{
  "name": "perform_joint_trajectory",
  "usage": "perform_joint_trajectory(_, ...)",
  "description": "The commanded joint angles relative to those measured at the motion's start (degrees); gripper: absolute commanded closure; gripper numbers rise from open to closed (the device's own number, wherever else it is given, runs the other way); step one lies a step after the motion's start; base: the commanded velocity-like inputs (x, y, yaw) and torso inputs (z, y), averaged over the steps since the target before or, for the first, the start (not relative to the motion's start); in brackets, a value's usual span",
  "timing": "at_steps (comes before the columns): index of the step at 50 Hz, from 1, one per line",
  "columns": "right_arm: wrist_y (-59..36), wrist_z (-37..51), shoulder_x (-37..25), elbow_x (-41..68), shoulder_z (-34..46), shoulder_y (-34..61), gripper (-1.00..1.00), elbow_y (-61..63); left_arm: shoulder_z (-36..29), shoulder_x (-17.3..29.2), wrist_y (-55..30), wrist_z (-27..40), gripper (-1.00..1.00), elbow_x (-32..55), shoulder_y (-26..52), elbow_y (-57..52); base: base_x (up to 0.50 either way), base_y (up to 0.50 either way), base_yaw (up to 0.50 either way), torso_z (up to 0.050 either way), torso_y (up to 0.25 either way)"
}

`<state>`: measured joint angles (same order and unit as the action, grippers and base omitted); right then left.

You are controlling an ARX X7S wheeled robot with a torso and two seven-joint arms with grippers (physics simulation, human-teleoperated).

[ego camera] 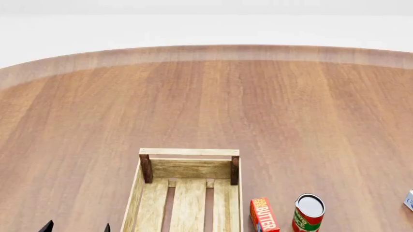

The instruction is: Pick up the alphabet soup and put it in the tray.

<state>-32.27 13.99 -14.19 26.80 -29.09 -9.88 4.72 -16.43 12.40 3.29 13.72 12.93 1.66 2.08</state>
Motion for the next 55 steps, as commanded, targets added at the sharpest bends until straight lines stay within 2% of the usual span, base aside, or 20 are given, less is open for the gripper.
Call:
perform_joint_trajectory(1,0.56,0.12,0.01,0.05,-0.03,-0.08,-1.0,-1.49,-0.27,0.2,-0.02,0.26,-1.0,0.22,0.05,-0.03,0.0,0.0,0.0,0.0,0.0)
perform_joint_trajectory(25,2.67,-0.59,-0.44,-0.02,-0.25,0.09,-1.0,-4.37,-0.89,0.57,0.34,0.65,-1.0,0.5,0.22,0.16,0.0,0.0,0.0,0.0,0.0)
perform_joint_trajectory(26,2.72,-0.64,-0.47,-0.01,-0.22,0.08,1.0,-4.38,-0.91,0.58,0.34,0.66,-1.0,0.52,0.22,0.16,0.0,0.0,0.0,0.0,0.0)
perform_joint_trajectory(37,1.96,0.29,-0.67,0.25,-0.02,-0.65,1.0,-0.47,-1.14,0.8,0.3,0.92,-1.0,0.71,0.18,-0.07,0.0,0.0,0.0,0.0,0.0)
perform_joint_trajectory(55,-4.77,2.76,-2.8,2.62,2.93,-0.84,1.0,16.21,-1.45,1.06,0.32,1.26,-1.0,1.01,0.35,0.1,0.0,0.0,0.0,0.0,0.001)
